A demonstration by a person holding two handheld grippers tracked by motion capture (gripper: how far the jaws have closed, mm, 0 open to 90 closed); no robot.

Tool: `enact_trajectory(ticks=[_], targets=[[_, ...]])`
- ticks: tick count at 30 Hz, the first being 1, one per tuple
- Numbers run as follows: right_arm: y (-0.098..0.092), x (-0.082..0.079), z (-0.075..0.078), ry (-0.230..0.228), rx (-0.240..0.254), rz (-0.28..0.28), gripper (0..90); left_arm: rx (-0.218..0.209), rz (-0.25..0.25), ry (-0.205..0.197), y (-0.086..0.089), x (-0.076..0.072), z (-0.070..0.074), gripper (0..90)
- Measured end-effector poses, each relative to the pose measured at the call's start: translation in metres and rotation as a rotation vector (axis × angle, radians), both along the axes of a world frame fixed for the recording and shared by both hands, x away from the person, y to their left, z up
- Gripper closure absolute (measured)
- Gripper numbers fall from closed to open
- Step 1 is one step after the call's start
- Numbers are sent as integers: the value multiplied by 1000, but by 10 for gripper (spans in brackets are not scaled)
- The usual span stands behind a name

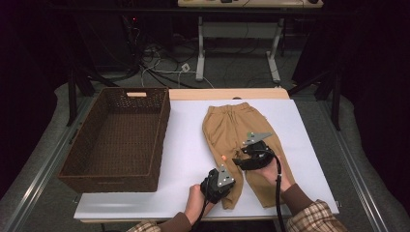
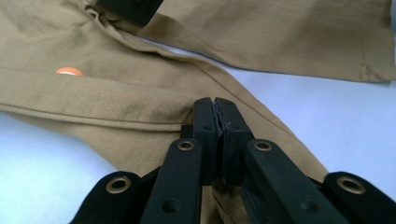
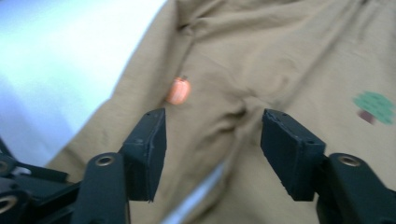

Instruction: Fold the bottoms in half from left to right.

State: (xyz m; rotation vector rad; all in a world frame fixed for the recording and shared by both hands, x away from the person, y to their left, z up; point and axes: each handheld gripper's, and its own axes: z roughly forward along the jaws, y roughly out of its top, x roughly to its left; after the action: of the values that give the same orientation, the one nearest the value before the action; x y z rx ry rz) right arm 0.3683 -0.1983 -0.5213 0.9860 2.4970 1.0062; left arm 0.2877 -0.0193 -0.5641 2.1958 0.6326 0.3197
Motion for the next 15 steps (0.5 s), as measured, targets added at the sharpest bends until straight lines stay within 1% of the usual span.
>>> enact_trajectory(ticks=[2,4,6,8,10,12,15], targets=[[6,1,-2,5,-7,20,438,0,0,-7,0,0,0,875],[11,3,-5,19,-13,35,456,4,-5,-3,-1,-1,0,873],[15,4,-7,33,-9,45,467,14,-18,2,-2,0,0,871],[18,5,-7,50,2,48,474,11,-20,16,-2,1,0,870],[20,7,-8,63,8,56,482,10,-25,21,-2,2,0,870],[22,8,-9,79,26,67,486,12,-24,16,-2,2,0,870],[29,8,-12,96,19,84,487,10,-27,19,-2,2,0,870]])
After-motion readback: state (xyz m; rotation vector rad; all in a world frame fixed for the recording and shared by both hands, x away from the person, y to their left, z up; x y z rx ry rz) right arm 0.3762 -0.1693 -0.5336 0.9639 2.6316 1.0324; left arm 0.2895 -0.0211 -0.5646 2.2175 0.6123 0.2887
